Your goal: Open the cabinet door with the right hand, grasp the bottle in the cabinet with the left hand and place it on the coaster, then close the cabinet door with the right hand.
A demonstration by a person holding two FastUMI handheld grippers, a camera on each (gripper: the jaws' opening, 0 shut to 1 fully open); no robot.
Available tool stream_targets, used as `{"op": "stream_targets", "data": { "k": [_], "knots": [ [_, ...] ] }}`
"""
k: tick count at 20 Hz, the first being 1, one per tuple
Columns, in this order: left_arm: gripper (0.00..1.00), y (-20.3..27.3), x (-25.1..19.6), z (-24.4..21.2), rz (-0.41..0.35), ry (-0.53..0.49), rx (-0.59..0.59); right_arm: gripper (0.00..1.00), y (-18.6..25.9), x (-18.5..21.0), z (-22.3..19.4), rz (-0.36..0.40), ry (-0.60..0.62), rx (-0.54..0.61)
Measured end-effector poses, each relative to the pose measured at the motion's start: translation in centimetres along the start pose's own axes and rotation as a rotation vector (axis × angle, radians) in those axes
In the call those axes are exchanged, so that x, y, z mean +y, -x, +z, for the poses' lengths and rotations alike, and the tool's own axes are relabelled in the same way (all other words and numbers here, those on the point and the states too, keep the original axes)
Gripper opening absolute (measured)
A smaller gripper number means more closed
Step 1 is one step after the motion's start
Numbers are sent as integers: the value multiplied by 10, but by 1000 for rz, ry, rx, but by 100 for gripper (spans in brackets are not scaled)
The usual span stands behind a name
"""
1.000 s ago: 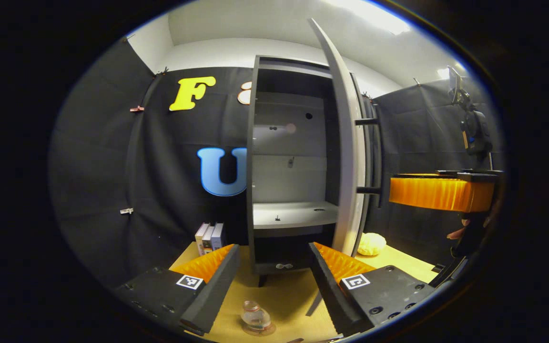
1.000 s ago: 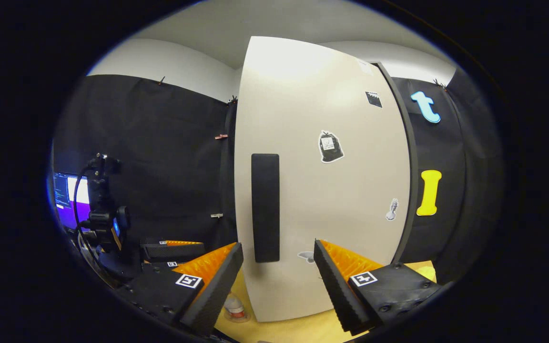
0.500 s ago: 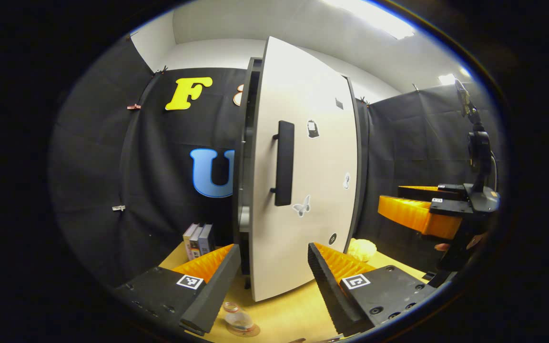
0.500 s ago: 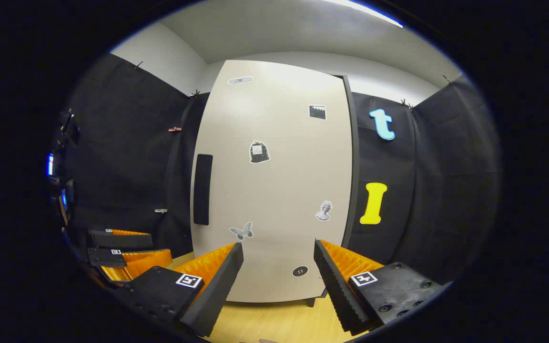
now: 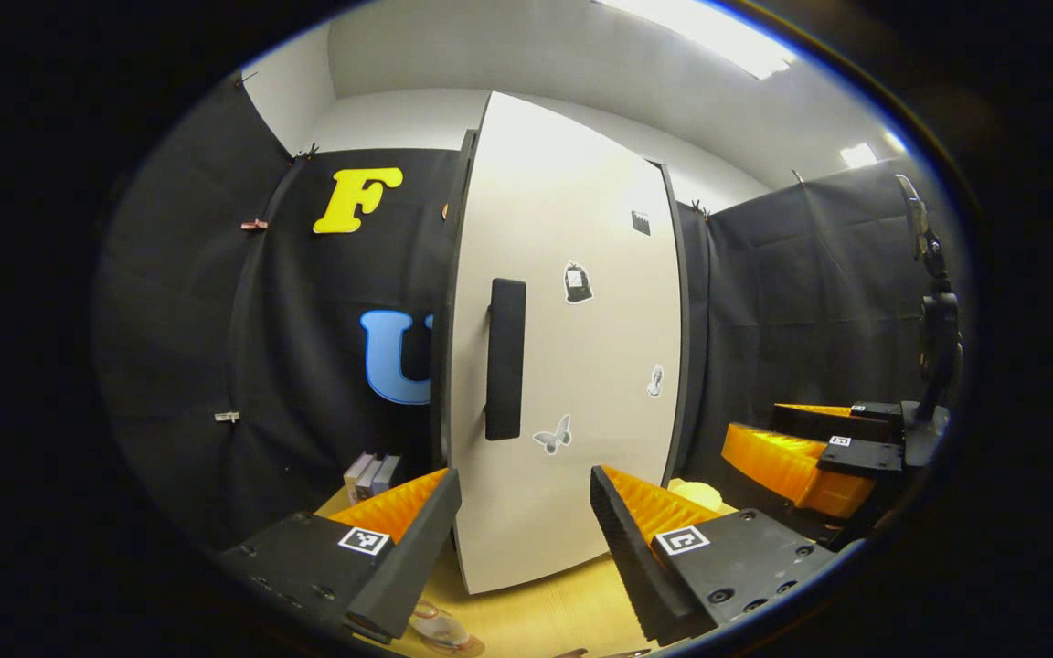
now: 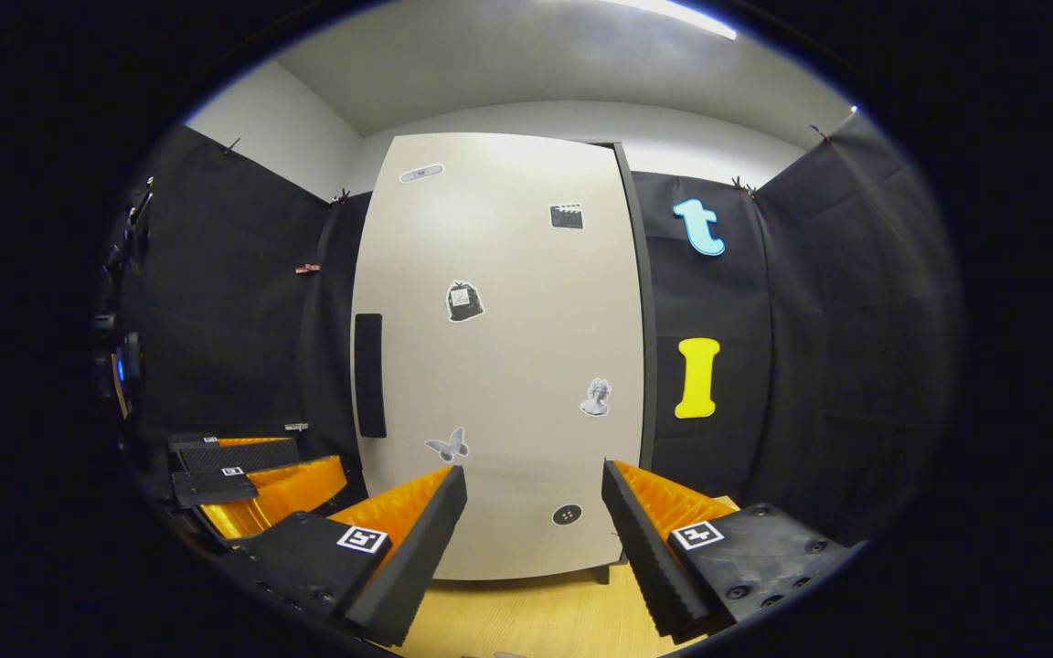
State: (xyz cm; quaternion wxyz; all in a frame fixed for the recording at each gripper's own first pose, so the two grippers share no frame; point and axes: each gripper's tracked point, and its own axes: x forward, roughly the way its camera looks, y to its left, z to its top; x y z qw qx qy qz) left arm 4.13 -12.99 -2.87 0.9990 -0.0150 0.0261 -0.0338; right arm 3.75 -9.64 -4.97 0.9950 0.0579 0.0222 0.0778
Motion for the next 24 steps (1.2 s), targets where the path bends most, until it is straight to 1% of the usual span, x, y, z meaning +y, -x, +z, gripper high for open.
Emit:
{"op": "stream_targets", "data": {
  "k": [2, 4, 13, 24],
  "knots": [
    [90, -1, -3, 3, 8, 9, -5, 96, 0, -2, -1, -6, 7, 7],
    [90, -4, -7, 4, 0, 17, -8, 96, 0, -3, -1, -5, 13, 7],
    [90, -10, -18, 10, -24, 1, -19, 96, -4, 0, -1, 13, 18, 3],
    [90, -18, -22, 10, -46, -5, -10, 96, -4, -3, -3, -2, 17, 7]
  ]
}}
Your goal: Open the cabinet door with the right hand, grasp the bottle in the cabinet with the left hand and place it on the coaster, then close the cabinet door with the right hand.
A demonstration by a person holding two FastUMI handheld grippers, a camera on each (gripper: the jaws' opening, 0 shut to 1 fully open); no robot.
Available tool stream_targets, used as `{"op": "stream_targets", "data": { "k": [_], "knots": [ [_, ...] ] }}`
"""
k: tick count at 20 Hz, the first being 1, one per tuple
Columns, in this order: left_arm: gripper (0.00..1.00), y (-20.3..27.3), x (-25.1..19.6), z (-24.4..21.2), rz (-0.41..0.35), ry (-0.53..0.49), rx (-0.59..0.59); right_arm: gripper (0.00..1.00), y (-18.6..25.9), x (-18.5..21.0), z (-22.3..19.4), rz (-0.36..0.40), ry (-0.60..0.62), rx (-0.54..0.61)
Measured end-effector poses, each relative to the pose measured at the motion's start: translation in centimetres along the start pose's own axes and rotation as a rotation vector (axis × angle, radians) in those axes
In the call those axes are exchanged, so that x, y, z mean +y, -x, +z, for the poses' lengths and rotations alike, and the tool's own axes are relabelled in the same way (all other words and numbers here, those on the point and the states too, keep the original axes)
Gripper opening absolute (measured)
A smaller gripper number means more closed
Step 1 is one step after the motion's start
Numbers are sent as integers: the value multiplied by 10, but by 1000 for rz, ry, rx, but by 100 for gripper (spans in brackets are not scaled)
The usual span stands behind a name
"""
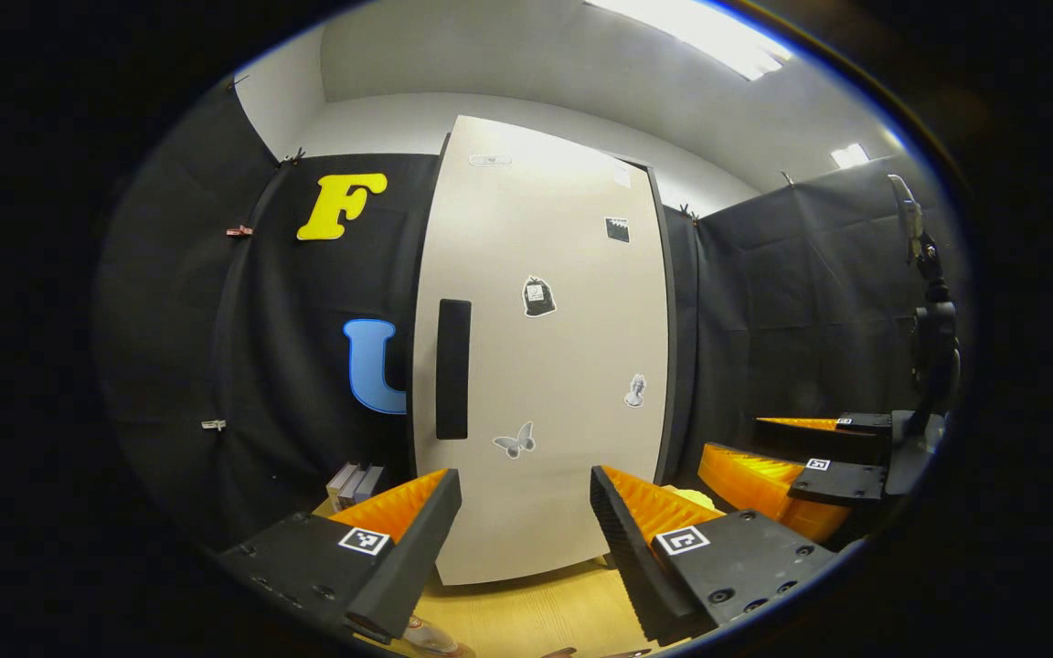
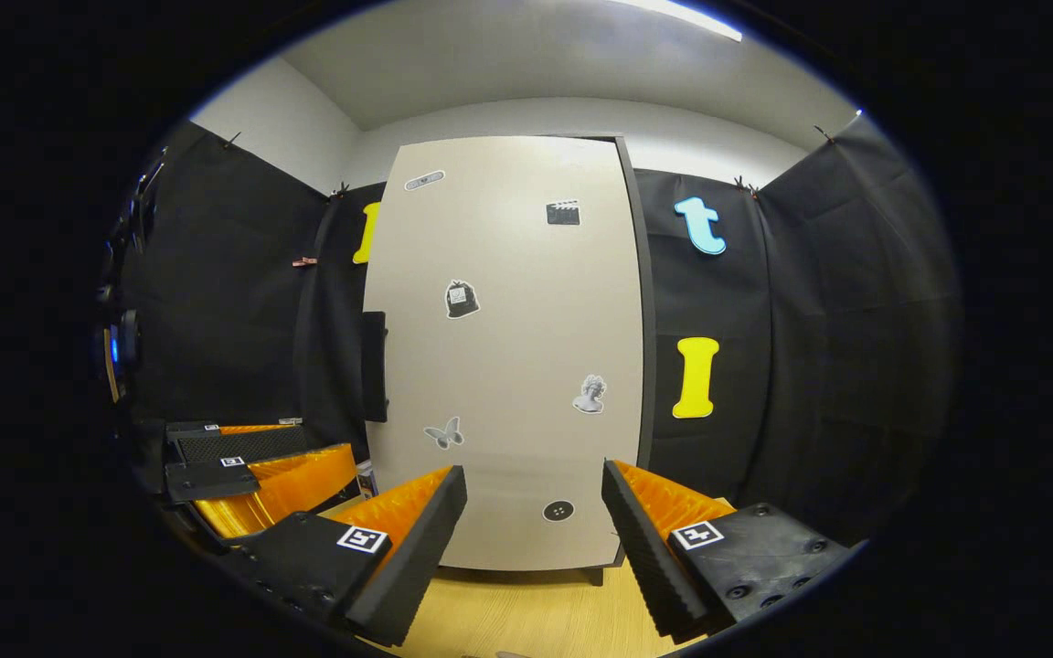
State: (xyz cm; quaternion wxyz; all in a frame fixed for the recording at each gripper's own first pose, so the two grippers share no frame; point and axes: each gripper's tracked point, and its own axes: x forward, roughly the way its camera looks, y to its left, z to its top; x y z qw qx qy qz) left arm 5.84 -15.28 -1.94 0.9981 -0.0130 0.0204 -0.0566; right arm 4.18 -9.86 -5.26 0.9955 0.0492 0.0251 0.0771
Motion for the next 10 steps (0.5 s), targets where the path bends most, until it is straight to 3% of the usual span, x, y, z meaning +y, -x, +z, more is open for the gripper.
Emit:
{"op": "stream_targets", "data": {
  "k": [10],
  "knots": [
    [90, -8, -1, -9, -7, 5, 17, 96, -3, -4, -1, -2, 19, 8]
  ]
}}
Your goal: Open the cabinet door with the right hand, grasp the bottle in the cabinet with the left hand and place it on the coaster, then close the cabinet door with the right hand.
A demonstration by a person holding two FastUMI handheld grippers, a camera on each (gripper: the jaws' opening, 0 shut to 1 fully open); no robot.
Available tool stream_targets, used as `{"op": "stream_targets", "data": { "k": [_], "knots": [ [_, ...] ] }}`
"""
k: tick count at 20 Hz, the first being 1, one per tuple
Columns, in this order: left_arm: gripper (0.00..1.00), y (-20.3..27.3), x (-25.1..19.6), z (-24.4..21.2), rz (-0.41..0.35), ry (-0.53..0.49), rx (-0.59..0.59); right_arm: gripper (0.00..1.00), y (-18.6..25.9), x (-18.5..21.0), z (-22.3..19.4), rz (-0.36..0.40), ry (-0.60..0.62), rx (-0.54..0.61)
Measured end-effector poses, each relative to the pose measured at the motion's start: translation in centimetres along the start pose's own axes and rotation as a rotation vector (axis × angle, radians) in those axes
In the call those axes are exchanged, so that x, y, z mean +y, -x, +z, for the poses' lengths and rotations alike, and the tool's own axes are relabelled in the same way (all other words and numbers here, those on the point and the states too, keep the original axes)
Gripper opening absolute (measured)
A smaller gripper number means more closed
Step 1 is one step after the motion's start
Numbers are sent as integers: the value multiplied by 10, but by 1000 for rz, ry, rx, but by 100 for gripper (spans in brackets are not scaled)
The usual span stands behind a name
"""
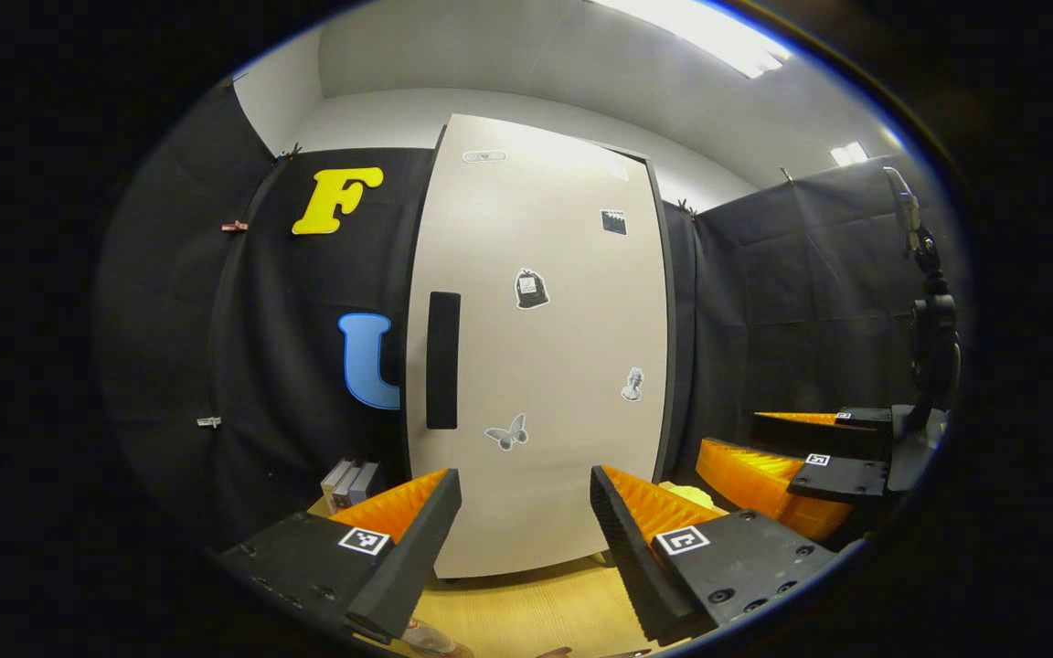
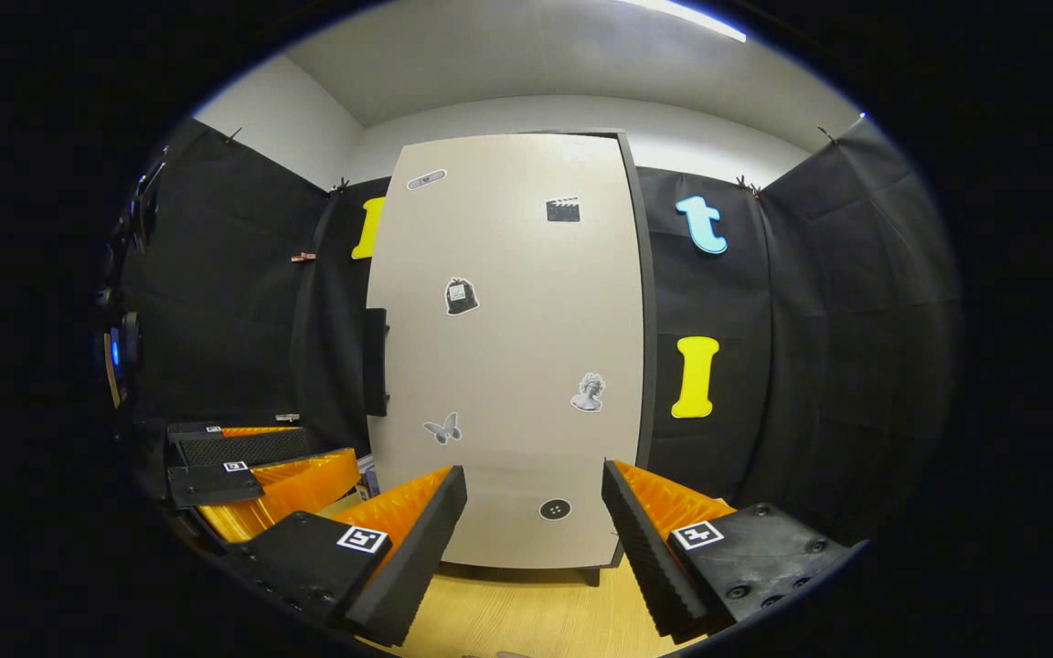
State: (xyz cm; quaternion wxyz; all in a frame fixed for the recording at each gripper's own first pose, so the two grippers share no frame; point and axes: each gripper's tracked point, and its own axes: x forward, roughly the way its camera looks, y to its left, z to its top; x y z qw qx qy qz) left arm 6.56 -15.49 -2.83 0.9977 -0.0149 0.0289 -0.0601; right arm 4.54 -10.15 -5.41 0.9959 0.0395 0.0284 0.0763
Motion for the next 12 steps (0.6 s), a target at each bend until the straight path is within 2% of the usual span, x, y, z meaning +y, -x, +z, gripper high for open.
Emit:
{"op": "stream_targets", "data": {
  "k": [12],
  "knots": [
    [90, -14, 0, -5, -5, -11, 4, 96, -4, -3, -4, -6, 1, 14]
  ]
}}
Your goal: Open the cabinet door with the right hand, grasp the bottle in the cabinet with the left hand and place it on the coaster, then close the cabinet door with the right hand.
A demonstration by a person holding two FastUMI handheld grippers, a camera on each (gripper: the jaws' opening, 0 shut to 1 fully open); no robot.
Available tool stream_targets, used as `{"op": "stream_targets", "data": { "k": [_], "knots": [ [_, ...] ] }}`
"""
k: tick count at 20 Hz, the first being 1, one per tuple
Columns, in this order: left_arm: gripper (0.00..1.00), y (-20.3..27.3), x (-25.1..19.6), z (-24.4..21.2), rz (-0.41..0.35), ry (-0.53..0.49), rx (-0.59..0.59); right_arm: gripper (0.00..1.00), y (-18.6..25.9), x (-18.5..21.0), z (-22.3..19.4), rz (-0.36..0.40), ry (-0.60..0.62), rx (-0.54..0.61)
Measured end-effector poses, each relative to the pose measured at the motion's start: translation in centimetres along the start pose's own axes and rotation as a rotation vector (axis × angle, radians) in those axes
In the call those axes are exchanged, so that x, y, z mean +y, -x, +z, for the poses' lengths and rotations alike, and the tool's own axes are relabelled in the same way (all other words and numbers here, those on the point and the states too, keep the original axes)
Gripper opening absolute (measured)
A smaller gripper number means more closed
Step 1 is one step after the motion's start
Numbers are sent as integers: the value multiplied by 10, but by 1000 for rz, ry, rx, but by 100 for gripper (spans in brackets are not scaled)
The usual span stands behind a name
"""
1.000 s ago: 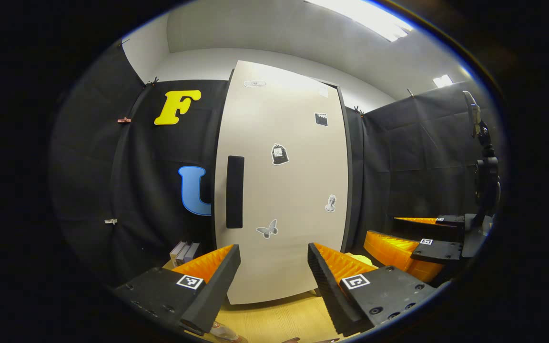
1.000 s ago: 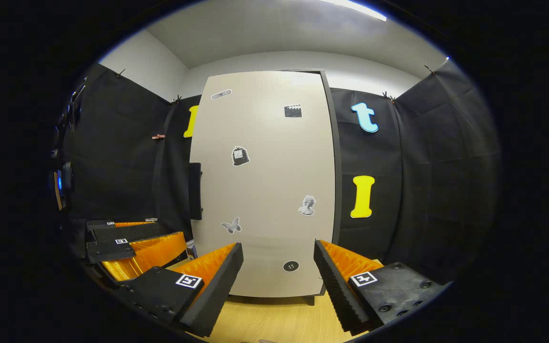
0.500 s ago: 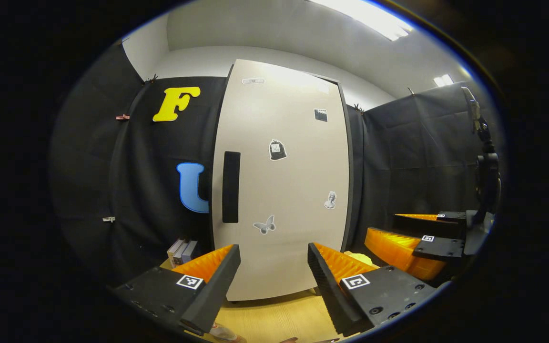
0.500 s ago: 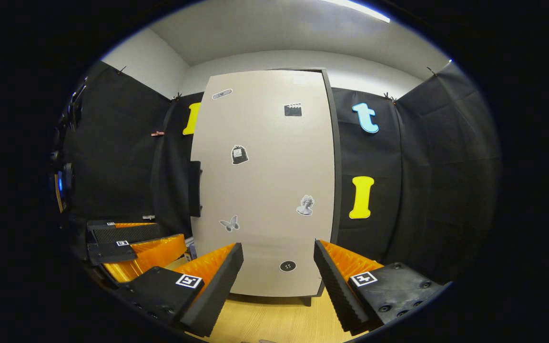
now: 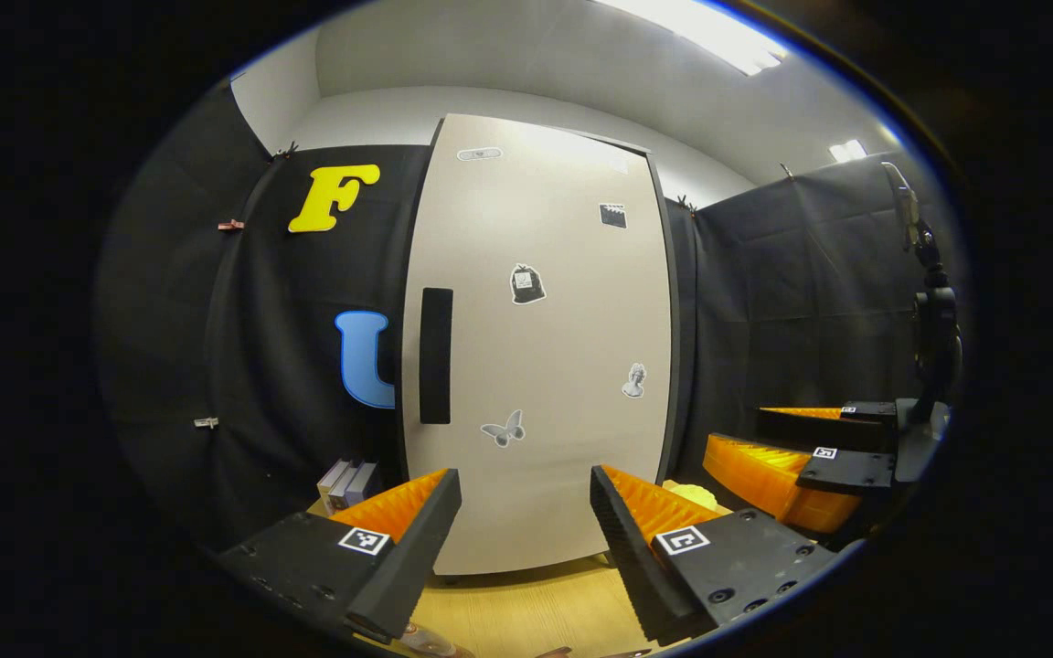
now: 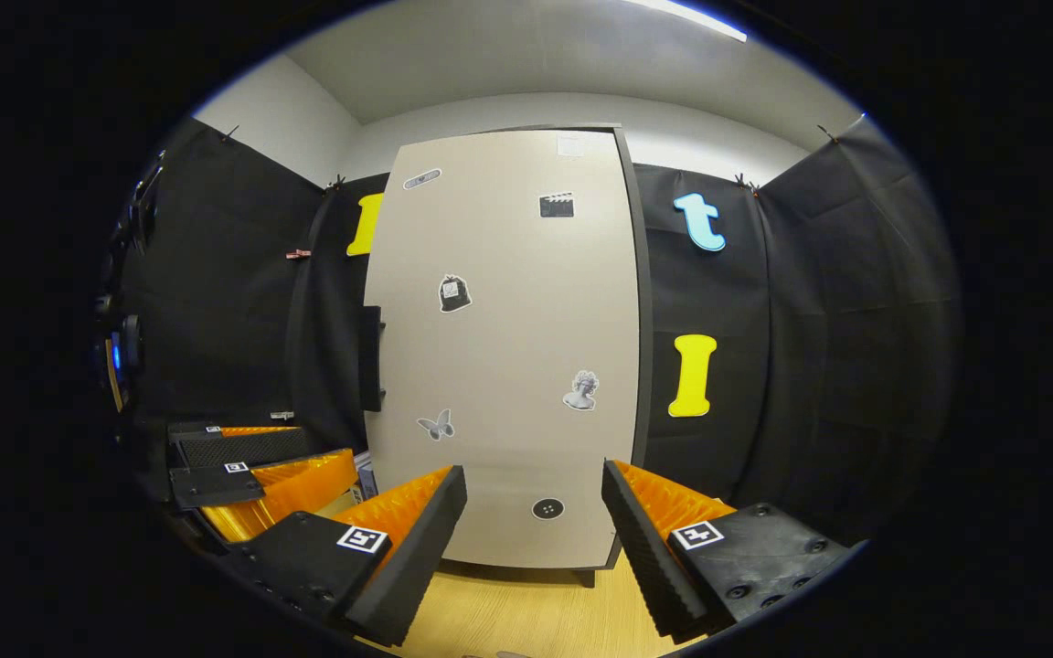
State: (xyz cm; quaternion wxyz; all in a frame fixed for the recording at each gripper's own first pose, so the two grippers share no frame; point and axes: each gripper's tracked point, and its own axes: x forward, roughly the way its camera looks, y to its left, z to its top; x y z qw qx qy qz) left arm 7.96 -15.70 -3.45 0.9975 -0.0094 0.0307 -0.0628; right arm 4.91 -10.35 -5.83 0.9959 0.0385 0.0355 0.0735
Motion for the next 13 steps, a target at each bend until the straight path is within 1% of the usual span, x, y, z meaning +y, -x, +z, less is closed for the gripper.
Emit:
{"op": "stream_targets", "data": {
  "k": [13],
  "knots": [
    [90, -6, 2, 1, -5, -12, -6, 96, -5, 0, 0, 14, 7, -1]
  ]
}}
